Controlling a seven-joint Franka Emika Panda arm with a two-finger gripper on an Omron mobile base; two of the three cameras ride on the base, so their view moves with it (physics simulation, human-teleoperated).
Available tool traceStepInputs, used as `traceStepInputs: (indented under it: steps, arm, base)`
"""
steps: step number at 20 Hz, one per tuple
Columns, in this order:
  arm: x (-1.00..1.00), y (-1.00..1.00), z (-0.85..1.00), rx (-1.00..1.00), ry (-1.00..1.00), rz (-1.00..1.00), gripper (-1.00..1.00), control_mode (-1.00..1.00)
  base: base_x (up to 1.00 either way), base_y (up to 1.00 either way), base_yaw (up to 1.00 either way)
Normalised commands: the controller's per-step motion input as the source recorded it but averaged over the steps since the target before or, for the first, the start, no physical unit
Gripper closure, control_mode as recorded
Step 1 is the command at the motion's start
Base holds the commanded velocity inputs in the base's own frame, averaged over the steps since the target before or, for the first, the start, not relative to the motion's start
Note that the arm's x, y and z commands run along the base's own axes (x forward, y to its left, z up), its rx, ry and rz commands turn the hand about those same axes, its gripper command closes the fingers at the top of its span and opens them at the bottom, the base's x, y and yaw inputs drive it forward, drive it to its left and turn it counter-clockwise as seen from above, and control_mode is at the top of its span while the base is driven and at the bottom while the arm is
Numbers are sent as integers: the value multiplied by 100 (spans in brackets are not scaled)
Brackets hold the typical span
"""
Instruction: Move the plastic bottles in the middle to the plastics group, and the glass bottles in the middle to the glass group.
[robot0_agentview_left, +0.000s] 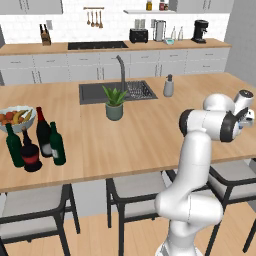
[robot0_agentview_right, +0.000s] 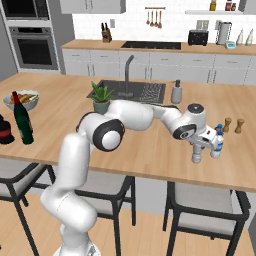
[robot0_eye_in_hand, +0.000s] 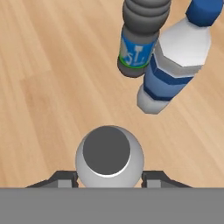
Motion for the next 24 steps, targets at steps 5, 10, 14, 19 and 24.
traceStepInputs:
  steps: [5,10,14,19,24]
  arm:
    - [0,0,-28,0,0,-1,100,-100]
    - [5,-8,-1,0,-1,-3,100,-100]
    - [11,-7,0,0,0,-4,100,-100]
    - [0,-3,0,0,0,0,-100,-100]
    - [0,0,0,0,0,0,-100,-100]
  base:
    - [0,0,0]
    - [0,0,0]
    - [0,0,0]
    - [0,0,0]
    - [0,0,0]
